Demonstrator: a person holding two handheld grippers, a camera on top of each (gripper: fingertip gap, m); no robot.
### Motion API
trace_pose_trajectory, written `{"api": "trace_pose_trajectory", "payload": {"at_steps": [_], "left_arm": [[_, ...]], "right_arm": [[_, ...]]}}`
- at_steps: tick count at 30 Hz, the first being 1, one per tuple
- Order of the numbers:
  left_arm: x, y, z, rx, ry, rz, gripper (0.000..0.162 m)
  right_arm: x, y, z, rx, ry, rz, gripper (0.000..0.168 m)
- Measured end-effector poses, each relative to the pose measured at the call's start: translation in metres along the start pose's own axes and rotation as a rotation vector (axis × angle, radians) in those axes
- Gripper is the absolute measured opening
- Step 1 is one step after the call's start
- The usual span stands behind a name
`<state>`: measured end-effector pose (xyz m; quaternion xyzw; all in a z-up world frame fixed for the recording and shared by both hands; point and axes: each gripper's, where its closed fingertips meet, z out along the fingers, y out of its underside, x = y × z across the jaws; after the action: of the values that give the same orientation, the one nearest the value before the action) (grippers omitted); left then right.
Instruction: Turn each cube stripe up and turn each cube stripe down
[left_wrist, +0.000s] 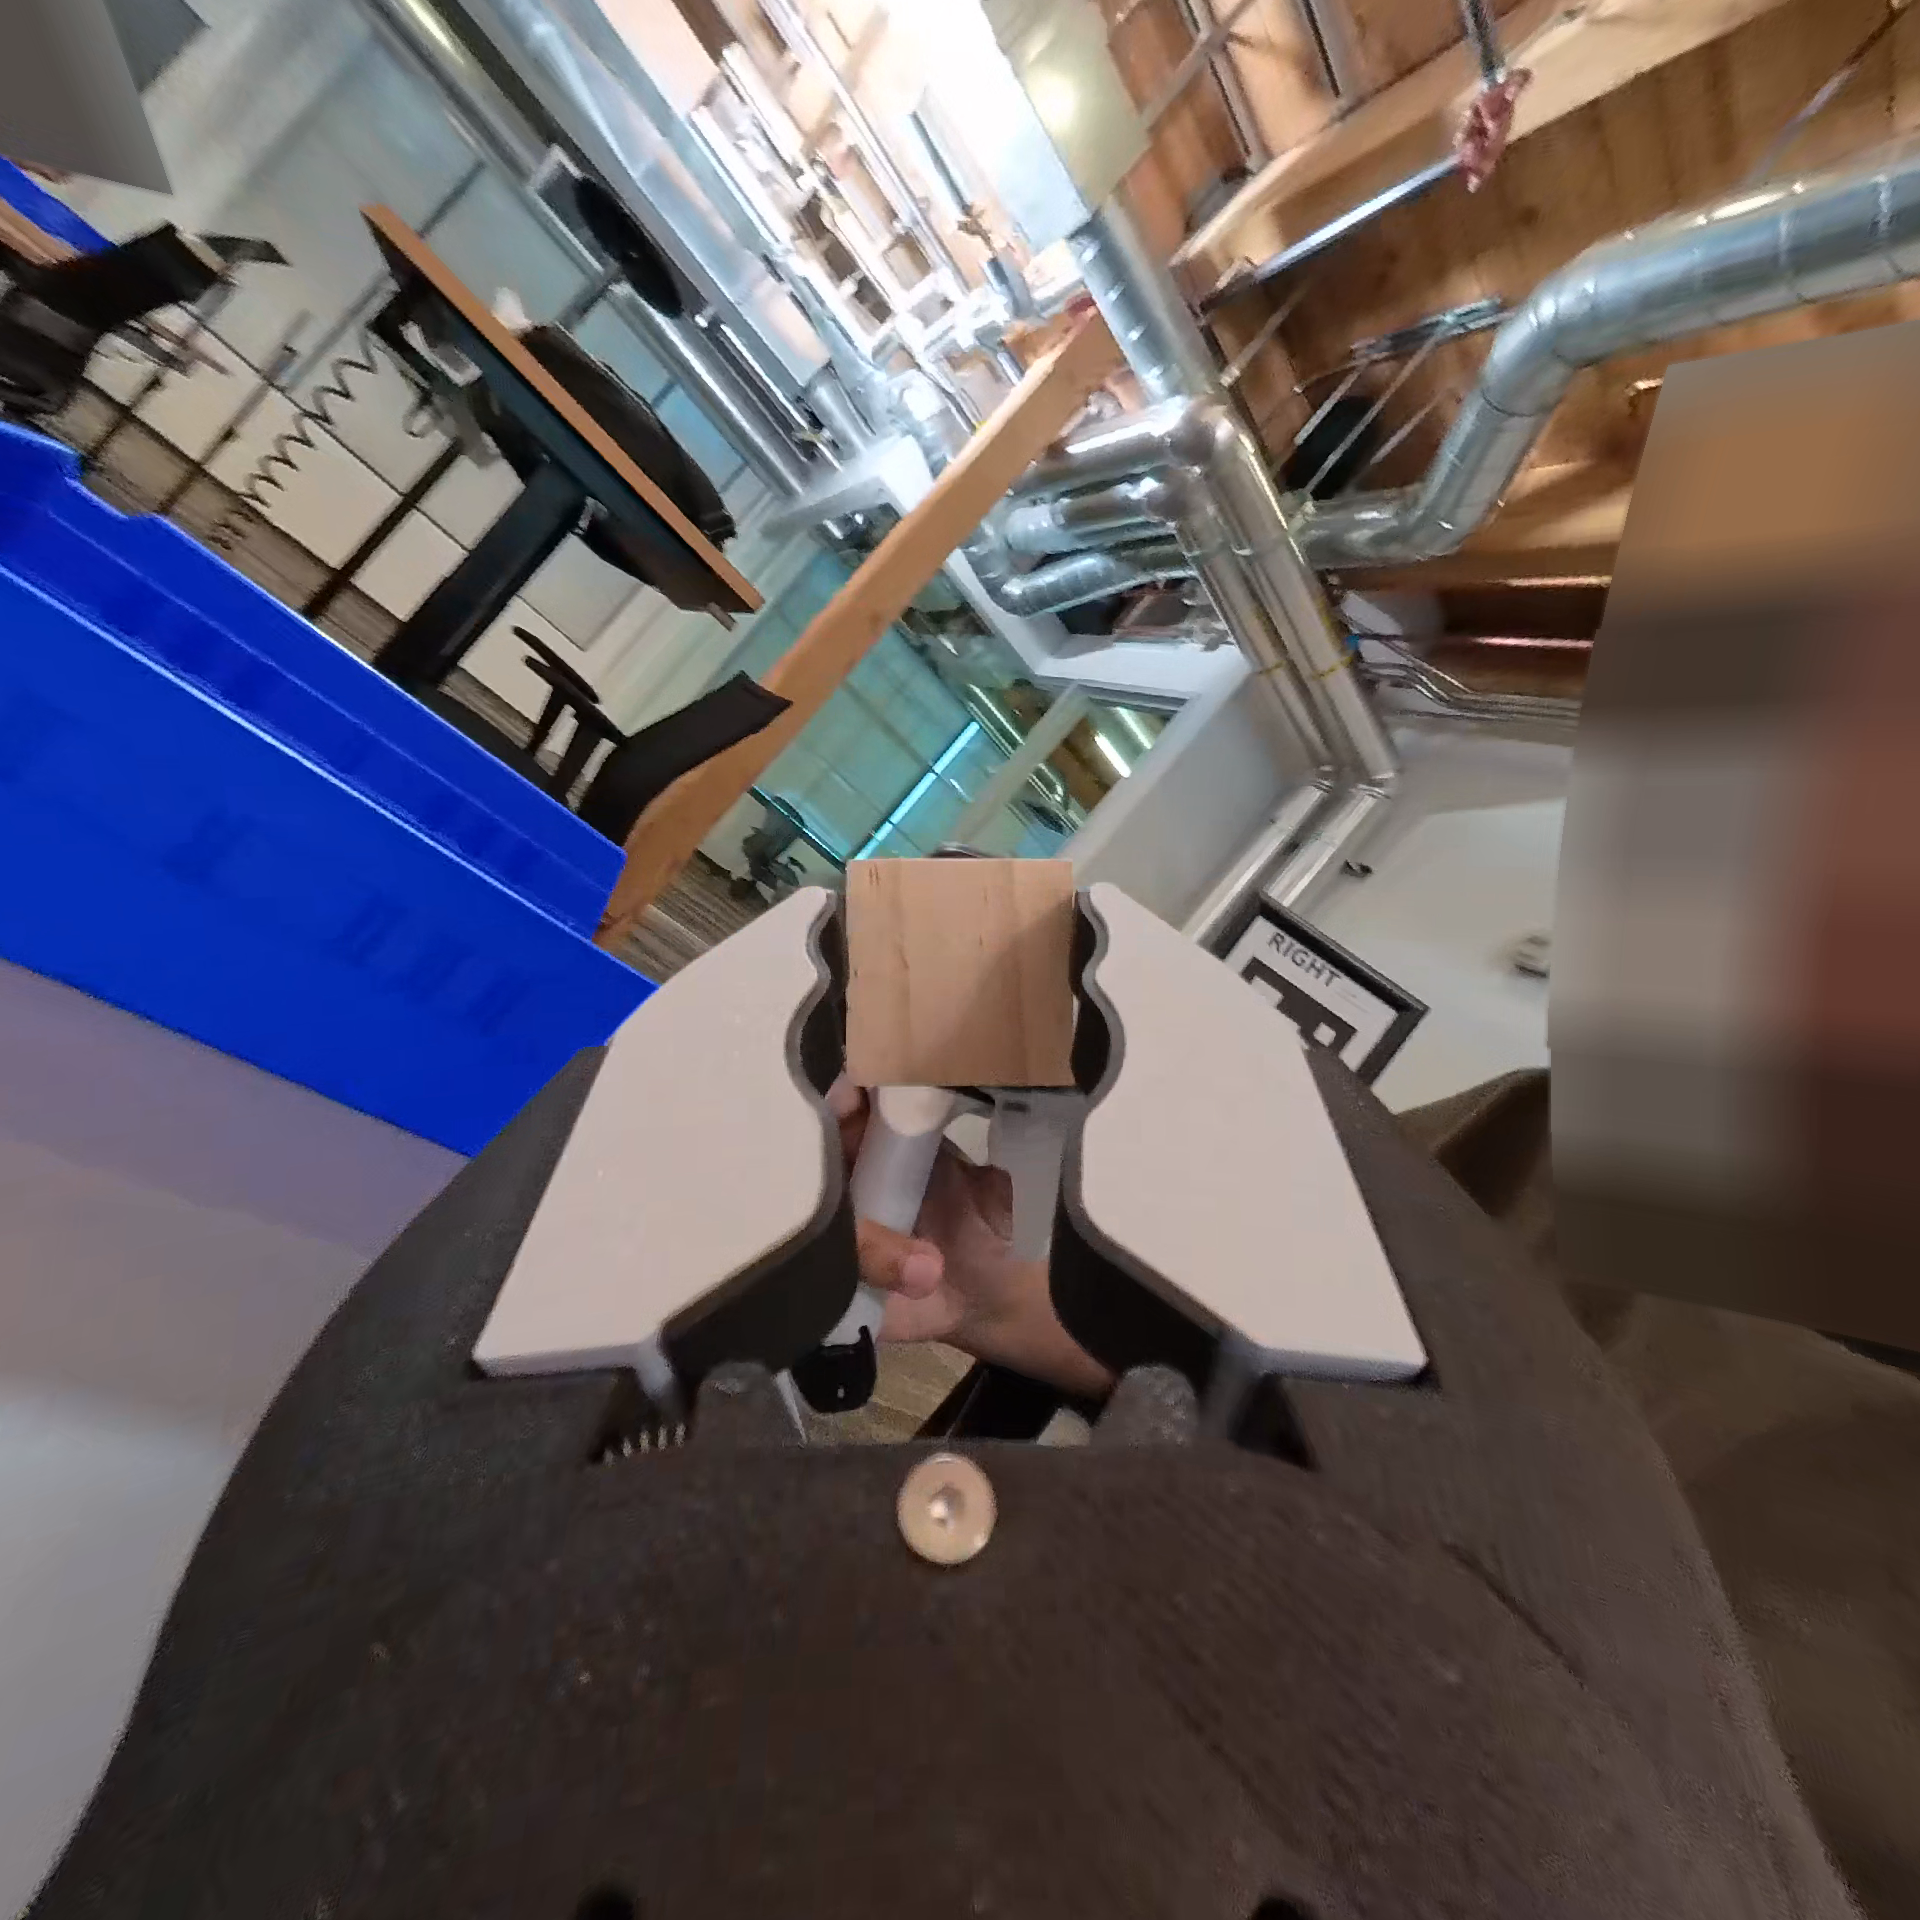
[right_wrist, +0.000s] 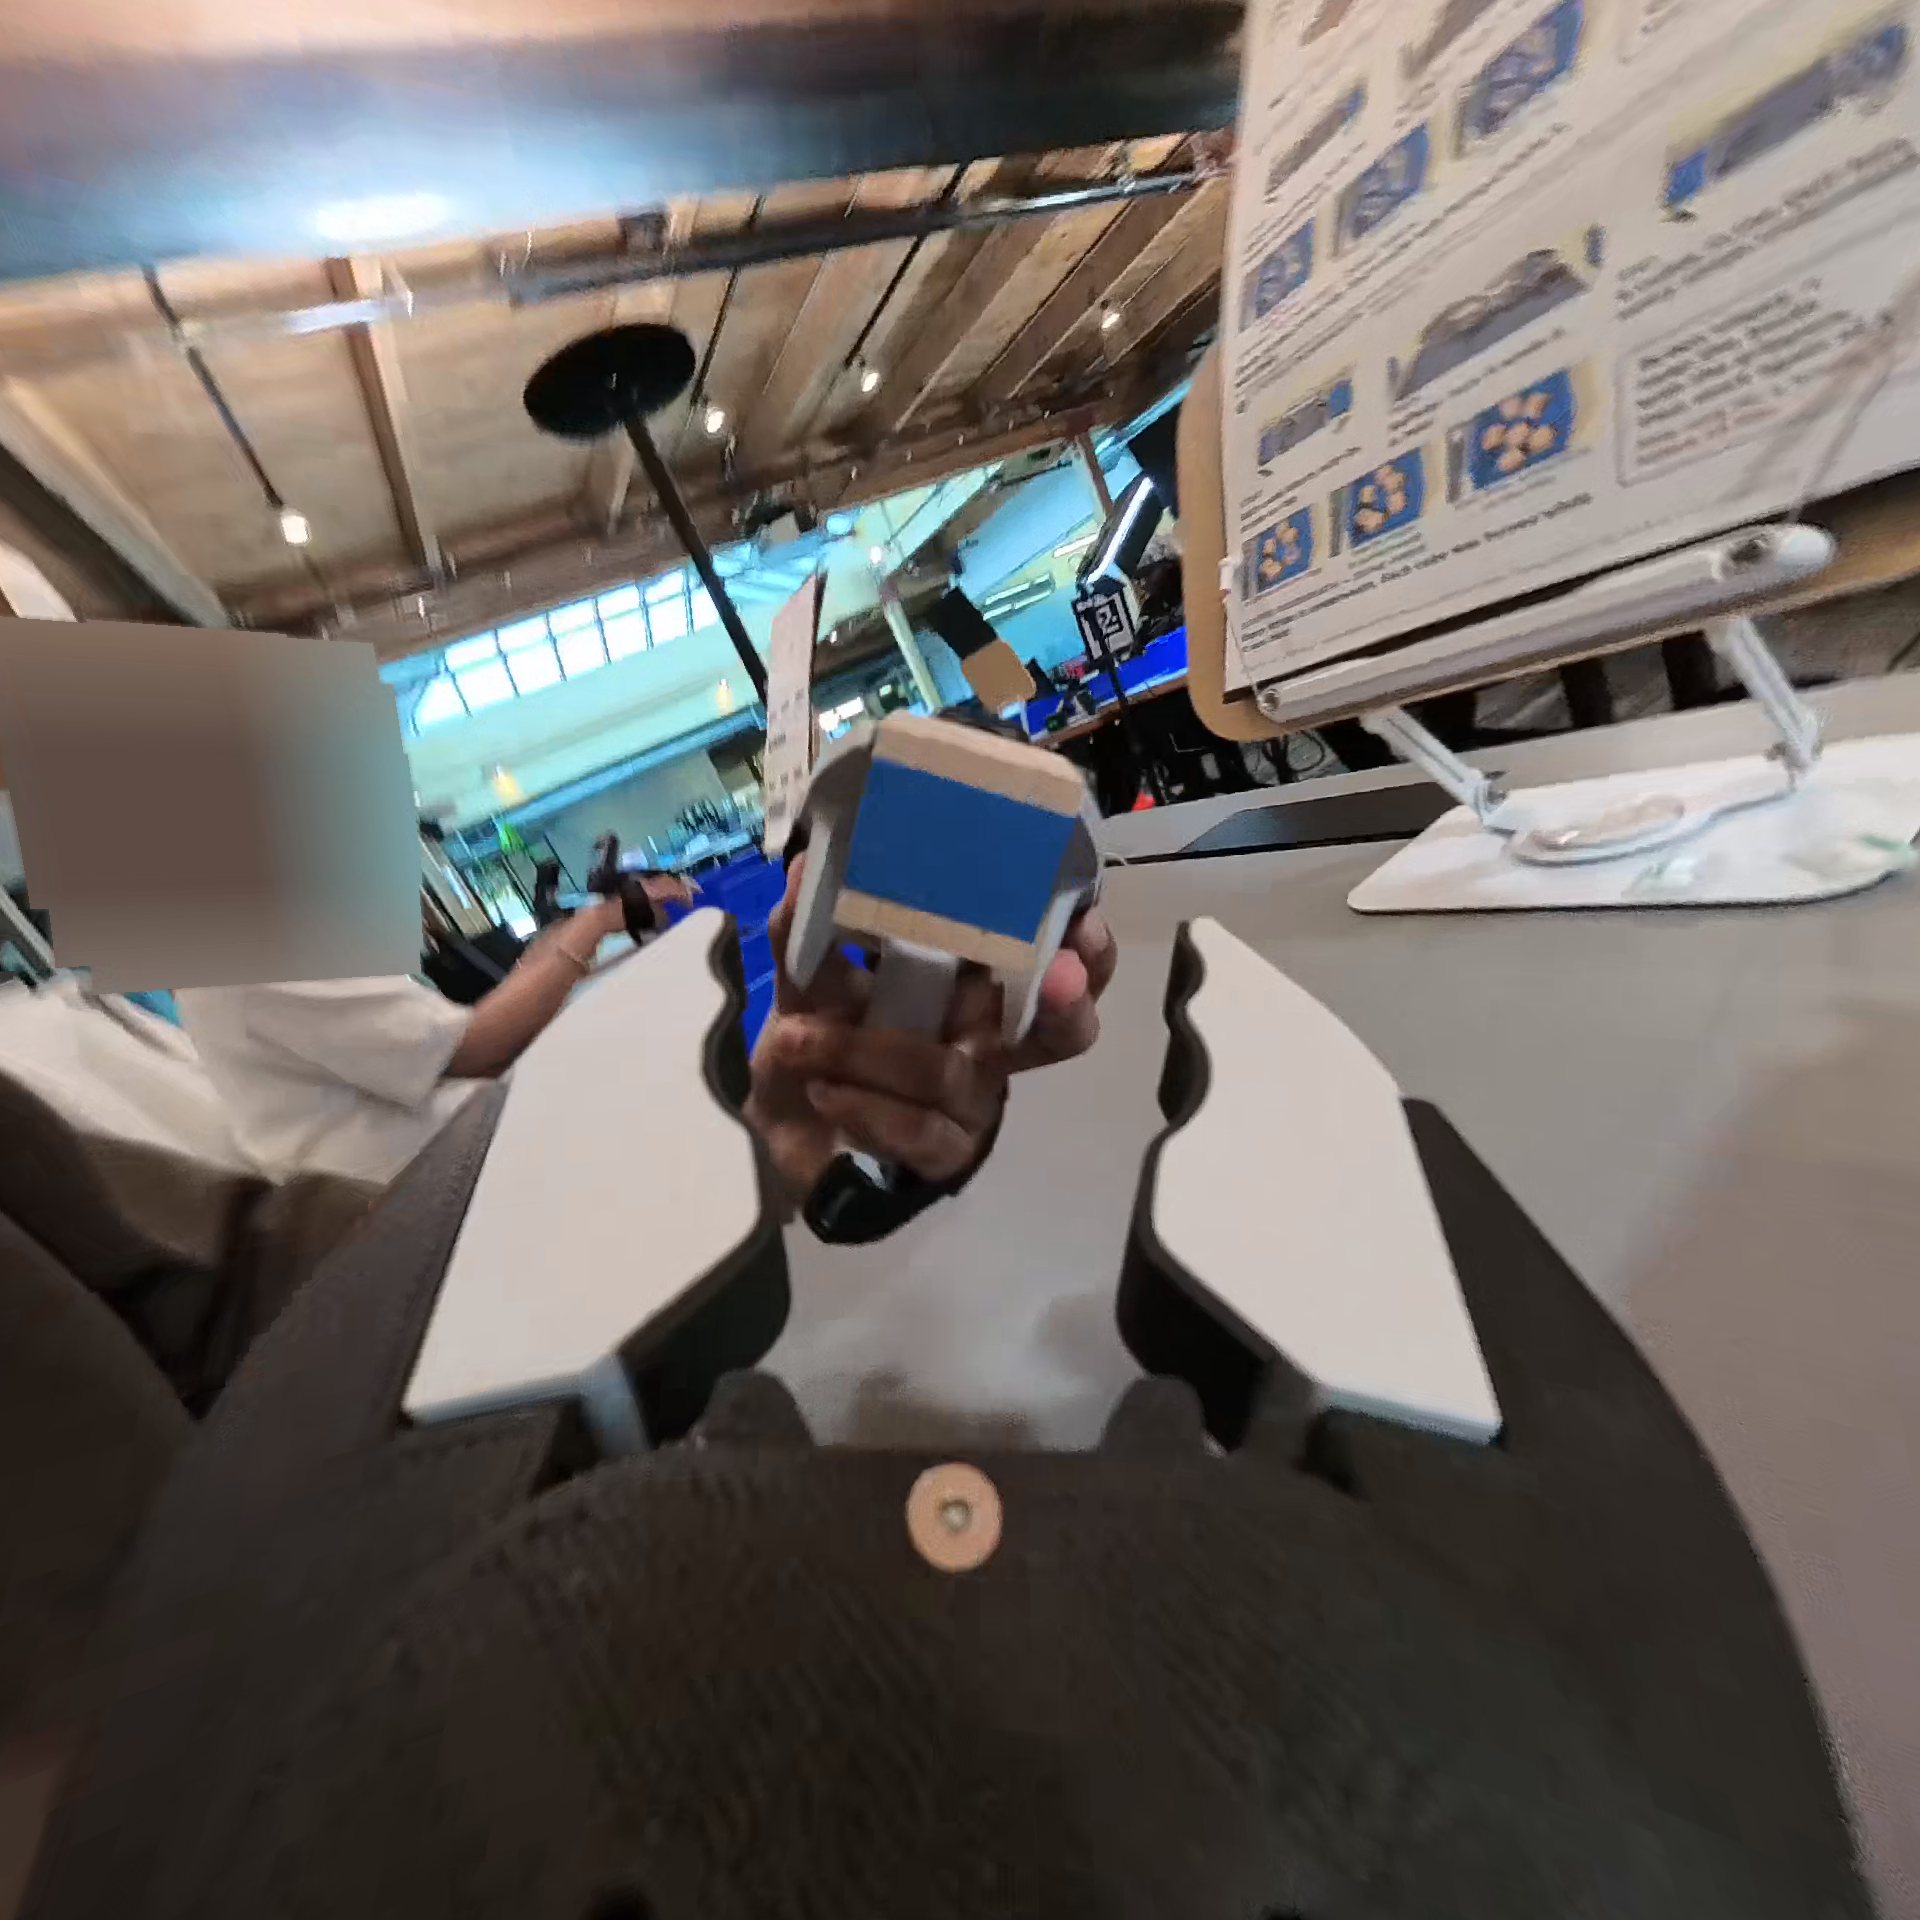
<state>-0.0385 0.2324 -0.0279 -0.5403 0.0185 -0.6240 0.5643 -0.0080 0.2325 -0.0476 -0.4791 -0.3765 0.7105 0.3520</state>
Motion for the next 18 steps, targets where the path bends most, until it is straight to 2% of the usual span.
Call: {"api": "trace_pose_trajectory", "payload": {"at_steps": [5, 8, 10, 12, 18], "left_arm": [[0.001, 0.009, 0.021, -0.033, 0.091, 0.032, 0.042], [0.001, 0.016, 0.029, -0.053, 0.115, 0.059, 0.042], [0.0, 0.022, 0.032, -0.072, 0.127, 0.062, 0.042], [0.0, 0.026, 0.034, -0.074, 0.135, 0.063, 0.042], [0.001, 0.025, 0.026, -0.054, 0.104, 0.086, 0.041]], "right_arm": [[0.001, -0.003, -0.014, 0.047, 0.017, 0.128, 0.065], [-0.001, -0.004, -0.017, 0.073, 0.016, 0.165, 0.064], [0.0, -0.004, -0.017, 0.078, 0.029, 0.161, 0.062], [0.0, -0.004, -0.017, 0.071, 0.033, 0.13, 0.044], [-0.001, -0.009, -0.014, 0.061, 0.031, 0.072, 0.042]]}}
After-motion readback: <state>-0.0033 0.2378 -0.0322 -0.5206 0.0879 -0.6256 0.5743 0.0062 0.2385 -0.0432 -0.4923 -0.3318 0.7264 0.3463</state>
